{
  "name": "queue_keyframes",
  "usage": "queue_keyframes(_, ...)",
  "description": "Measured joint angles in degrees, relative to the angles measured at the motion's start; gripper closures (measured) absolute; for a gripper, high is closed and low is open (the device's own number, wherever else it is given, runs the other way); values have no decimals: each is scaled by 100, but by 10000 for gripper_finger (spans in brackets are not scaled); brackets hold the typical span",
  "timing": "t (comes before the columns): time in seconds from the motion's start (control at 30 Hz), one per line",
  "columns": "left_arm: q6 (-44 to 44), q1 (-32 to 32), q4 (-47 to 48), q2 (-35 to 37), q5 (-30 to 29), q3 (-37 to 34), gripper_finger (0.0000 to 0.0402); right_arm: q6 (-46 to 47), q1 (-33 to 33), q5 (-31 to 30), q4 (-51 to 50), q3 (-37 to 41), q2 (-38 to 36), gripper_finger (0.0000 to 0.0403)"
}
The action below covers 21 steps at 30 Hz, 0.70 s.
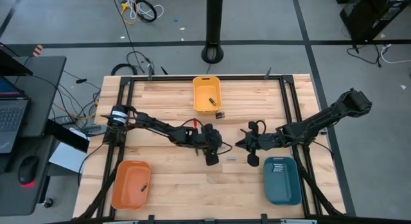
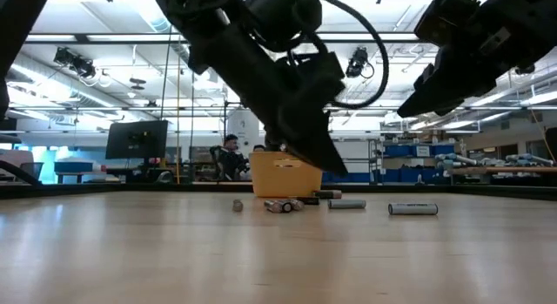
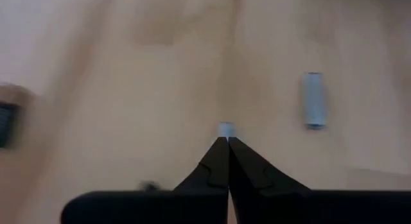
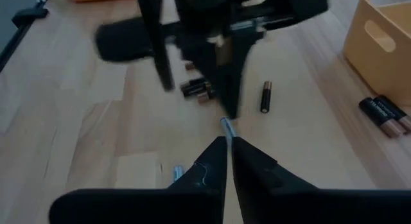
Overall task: Sort batteries
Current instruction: Put the white battery into the blue bin
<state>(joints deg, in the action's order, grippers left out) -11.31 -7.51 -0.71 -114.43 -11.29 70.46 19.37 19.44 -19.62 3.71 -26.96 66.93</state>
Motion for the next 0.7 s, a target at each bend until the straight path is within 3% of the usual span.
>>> queue_keyframes(0.1,-273,-47,115,15,379,15,376,0,0,1,50,0,44,357)
queue_keyframes(0.47,-585,-232,201,-159,-207,11,246,0,0,1,98,2,49,352)
queue_keyframes(0.7,-675,-204,-105,-452,-264,10,219,18,2,1,118,1,49,351)
